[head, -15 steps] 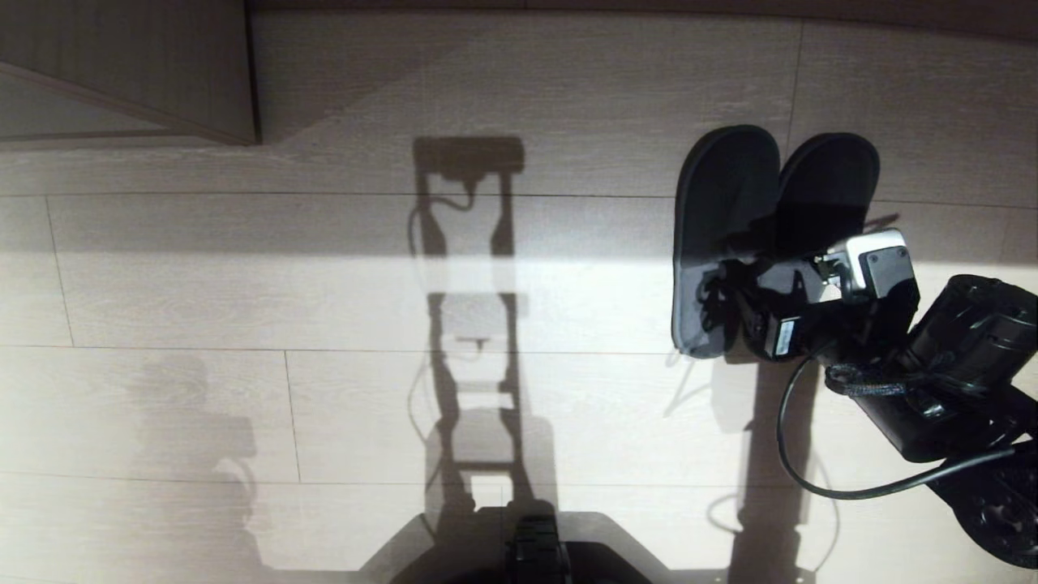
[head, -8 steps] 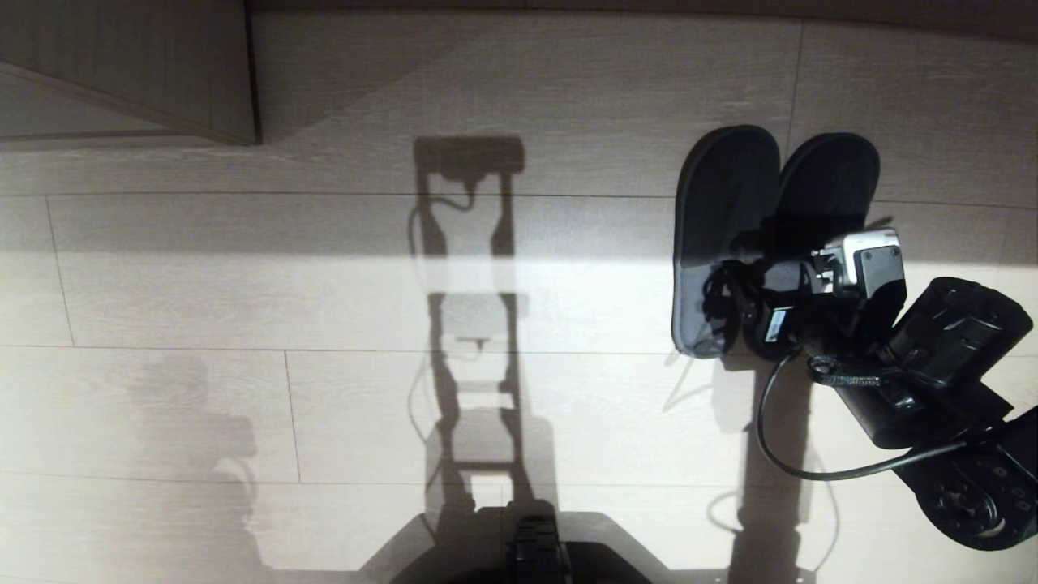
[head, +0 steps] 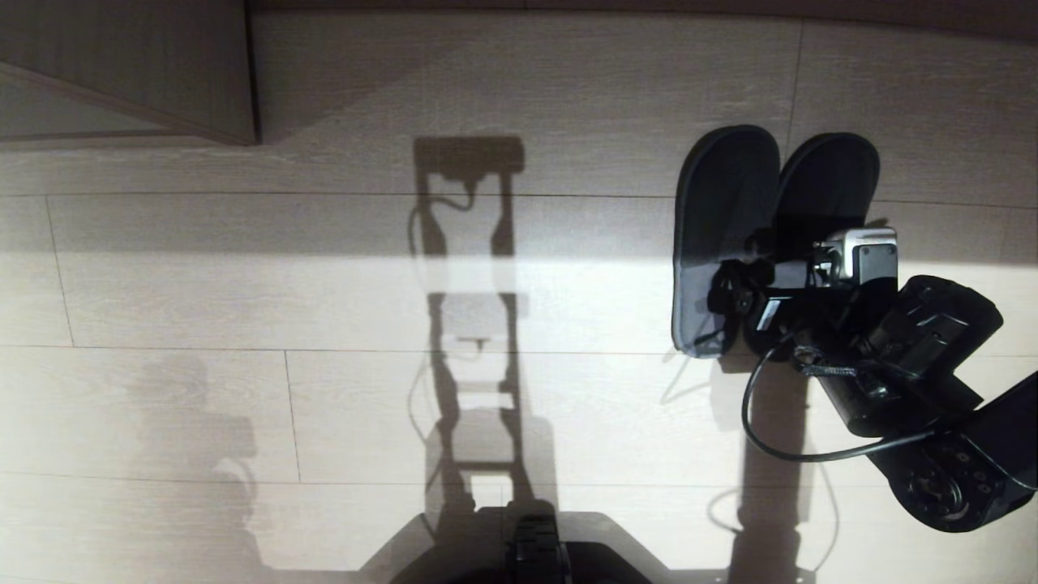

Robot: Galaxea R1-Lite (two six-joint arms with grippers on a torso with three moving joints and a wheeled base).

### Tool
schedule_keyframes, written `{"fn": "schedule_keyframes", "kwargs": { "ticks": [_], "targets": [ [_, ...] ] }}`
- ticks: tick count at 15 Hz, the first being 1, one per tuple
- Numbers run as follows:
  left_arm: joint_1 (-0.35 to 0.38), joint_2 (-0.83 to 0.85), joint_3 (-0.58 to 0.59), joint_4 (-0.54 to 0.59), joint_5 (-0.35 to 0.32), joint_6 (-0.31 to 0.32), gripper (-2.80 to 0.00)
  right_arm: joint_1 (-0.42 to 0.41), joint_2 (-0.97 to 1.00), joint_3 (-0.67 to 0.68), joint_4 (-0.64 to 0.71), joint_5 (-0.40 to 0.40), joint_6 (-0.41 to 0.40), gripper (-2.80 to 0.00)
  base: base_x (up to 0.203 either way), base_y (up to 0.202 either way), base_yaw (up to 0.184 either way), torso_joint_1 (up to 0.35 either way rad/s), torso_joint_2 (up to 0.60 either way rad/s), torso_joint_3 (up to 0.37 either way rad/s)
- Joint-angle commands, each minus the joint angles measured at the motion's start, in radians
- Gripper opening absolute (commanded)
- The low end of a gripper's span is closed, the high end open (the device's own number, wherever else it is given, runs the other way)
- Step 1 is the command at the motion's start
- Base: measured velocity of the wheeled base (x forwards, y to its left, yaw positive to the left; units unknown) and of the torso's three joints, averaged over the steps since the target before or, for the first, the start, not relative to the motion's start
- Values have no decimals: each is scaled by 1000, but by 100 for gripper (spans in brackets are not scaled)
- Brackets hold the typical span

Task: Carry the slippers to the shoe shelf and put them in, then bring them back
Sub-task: Pick up the slippers on the floor

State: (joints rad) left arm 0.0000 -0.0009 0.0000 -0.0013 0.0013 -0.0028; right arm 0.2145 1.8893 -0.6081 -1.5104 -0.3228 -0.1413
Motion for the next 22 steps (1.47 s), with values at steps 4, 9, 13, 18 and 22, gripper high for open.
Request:
{"fn": "schedule_keyframes", "kwargs": {
  "ticks": [4, 9, 13, 18, 22],
  "targets": [
    [2, -1, 0, 0, 0, 0, -280, 0, 42, -88, -16, -4, 9, 0, 0, 0, 0, 0, 0, 0],
    [2, -1, 0, 0, 0, 0, -280, 0, 73, -195, -18, -4, 22, 0, 0, 0, 0, 0, 0, 0],
    [0, -1, 0, 0, 0, 0, -280, 0, 88, -266, -18, 0, 11, 0, 0, 0, 0, 0, 0, 0],
    [2, -1, 0, 0, 0, -5, -280, -1, 123, -313, -20, 23, 14, -280, 0, 0, 0, 0, 0, 0],
    [0, -1, 0, 0, 0, -5, -280, -4, 148, -334, -20, 58, 19, -280, 0, 0, 0, 0, 0, 0]
  ]
}}
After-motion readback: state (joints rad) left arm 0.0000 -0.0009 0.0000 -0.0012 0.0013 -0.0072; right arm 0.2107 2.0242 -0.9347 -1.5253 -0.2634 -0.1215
